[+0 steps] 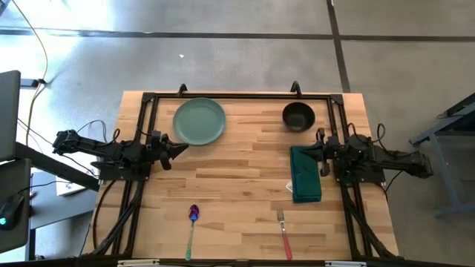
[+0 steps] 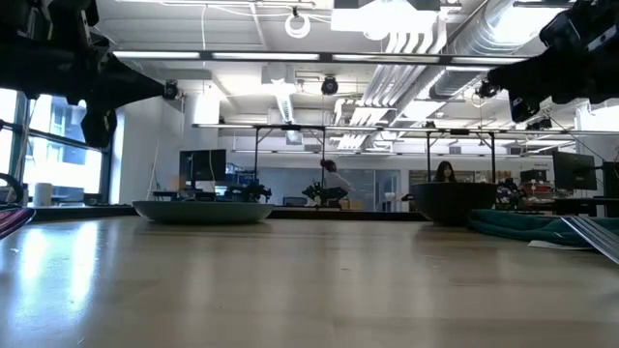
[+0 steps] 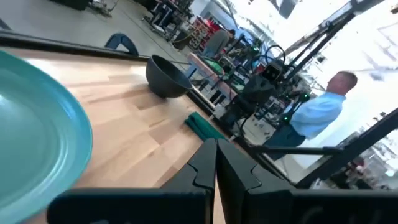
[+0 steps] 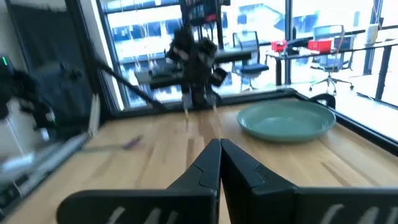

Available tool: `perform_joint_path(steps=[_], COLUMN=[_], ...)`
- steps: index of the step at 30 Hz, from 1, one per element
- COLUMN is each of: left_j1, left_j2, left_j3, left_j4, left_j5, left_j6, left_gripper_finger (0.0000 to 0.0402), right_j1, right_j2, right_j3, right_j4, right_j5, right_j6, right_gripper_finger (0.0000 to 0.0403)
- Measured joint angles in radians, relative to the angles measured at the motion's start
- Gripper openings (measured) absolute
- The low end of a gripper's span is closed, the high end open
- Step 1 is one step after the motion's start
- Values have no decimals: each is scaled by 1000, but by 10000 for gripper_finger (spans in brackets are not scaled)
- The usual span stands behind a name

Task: Set table place
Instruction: Move the green plate from the top left to the center on the table

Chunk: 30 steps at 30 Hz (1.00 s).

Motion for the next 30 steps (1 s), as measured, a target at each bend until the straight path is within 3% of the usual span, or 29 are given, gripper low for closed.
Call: perform_joint_path(steps=[8, 12, 15, 20, 24, 27, 30], left_j1=[0, 0, 0, 0, 1, 1, 1], left_j2=[0, 26, 83, 273, 480, 631, 766], left_j3=[1, 59, 171, 476, 705, 824, 895], left_j4=[12, 10, -50, -435, -823, -1034, -1146], left_j5=[-38, -37, -51, -135, -216, -211, -141], left_j6=[-34, 34, 138, 205, 93, 5, -6], left_gripper_finger=[1, 1, 1, 0, 0, 1, 1], right_j1=[0, 0, 0, 0, 0, 0, 0], right_j2=[0, 0, 2, 63, 179, 292, 405], right_j3=[0, 0, 8, 83, 187, 281, 390], right_j4=[84, 195, 251, 177, 63, -29, -110], right_j5=[6, 146, 212, 307, 372, 407, 422], right_j6=[212, 335, 344, 301, 302, 298, 285], right_gripper_finger=[0, 0, 0, 0, 0, 0, 0])
